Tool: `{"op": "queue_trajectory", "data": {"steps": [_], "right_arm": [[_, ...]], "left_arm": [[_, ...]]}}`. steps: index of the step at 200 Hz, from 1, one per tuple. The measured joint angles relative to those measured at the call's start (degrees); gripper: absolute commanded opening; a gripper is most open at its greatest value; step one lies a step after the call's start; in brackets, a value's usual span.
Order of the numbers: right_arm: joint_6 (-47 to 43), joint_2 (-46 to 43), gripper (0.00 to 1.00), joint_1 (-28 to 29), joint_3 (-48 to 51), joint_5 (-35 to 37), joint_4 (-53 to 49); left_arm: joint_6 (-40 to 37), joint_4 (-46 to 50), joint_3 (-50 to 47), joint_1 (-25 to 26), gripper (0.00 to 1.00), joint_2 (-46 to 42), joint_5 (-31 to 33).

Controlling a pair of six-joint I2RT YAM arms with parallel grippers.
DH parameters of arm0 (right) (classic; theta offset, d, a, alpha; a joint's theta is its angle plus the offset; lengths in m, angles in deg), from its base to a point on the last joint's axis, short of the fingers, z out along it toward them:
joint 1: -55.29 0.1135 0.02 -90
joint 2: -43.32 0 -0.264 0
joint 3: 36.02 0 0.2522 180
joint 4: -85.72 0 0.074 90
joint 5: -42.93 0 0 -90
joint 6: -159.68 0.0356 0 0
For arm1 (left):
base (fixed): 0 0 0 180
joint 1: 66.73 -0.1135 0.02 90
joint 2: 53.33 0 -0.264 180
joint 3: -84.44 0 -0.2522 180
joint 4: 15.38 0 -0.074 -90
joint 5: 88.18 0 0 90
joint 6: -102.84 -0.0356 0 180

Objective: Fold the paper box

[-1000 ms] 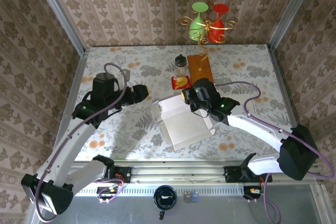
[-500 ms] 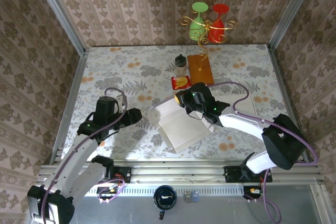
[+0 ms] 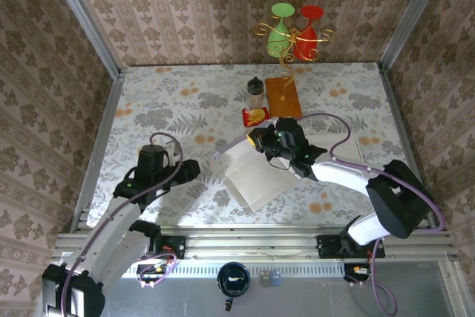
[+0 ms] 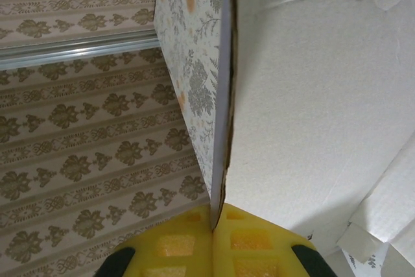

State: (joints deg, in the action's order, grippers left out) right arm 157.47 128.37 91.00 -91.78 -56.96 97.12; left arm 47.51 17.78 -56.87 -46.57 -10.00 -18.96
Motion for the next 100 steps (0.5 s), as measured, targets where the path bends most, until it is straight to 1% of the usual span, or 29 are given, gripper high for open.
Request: {"op": "queue_trajectory", "data": {"steps": [23,49,100], "right_arm": [[-1.0,1.6,0.0,-0.6,1.6,-1.6,3.6],[-2.2,2.0,0.0,-0.6,1.8,-2.8,5.5],[-2.7,2.5,0.0,-0.7,2.0,-3.9,6.6]], "left_arm": [[-0.2,-2.2,-1.8,0.5,0.43,0.9,0.1],[-0.5,-4.2,-3.3,2.8,0.41,1.0,0.3],[-1.3,-7.9,-6.4,6.9,0.43,1.0,2.5]]}}
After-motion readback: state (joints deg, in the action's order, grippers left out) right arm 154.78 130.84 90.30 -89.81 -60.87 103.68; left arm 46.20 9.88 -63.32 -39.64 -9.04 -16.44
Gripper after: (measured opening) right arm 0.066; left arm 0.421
